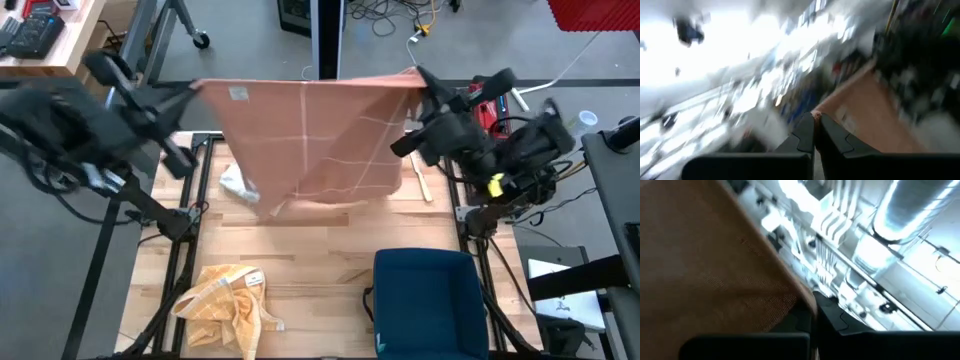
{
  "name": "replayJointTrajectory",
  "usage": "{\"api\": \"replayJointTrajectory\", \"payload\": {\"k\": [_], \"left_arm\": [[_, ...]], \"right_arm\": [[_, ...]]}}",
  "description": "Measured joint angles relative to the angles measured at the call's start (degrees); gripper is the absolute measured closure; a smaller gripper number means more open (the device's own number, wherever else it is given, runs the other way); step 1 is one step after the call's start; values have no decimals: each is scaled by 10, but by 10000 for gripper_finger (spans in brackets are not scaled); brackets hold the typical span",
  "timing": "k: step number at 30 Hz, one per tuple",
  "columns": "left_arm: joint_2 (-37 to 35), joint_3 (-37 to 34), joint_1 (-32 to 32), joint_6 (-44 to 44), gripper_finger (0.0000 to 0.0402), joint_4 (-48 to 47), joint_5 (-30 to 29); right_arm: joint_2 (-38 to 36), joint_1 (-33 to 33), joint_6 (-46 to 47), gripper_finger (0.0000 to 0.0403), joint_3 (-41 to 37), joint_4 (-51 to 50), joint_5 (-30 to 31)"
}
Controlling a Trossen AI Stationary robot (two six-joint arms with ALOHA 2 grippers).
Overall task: Fold towel
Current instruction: Fold the brown towel
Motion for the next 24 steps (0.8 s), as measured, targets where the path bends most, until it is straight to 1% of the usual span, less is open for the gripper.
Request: {"api": "replayJointTrajectory", "payload": {"k": [1, 3, 5, 7, 11, 13, 15, 17, 19, 20, 24], "left_arm": [[1, 14, 0, 2, 401, 5, 30], [1, 21, 1, 17, 401, 37, 60], [-2, 9, 1, 46, 401, 101, 69], [1, 8, 1, 67, 401, 136, 72], [5, 16, 1, 86, 401, 146, 85], [9, 15, 1, 90, 401, 150, 97], [16, 13, 1, 111, 401, 157, 109], [31, 13, 1, 145, 401, 177, 113], [49, 13, 0, 172, 401, 212, 91], [57, 13, 1, 180, 401, 231, 72], [80, 13, 15, 235, 401, 294, -29]], "right_arm": [[0, 0, 20, 403, 7, 0, -21], [1, 1, 63, 403, 22, -4, -60], [2, 2, 105, 403, 38, -12, -92], [2, 5, 155, 403, 60, -49, -109], [3, 14, 303, 403, 110, -204, -113], [9, 18, 362, 403, 137, -270, -114], [20, 24, 378, 403, 155, -296, -110], [25, 31, 346, 403, 153, -273, -100], [30, 40, 303, 403, 153, -250, -71], [32, 40, 292, 403, 155, -247, -53], [36, 22, 287, 403, 153, -272, 38]]}}
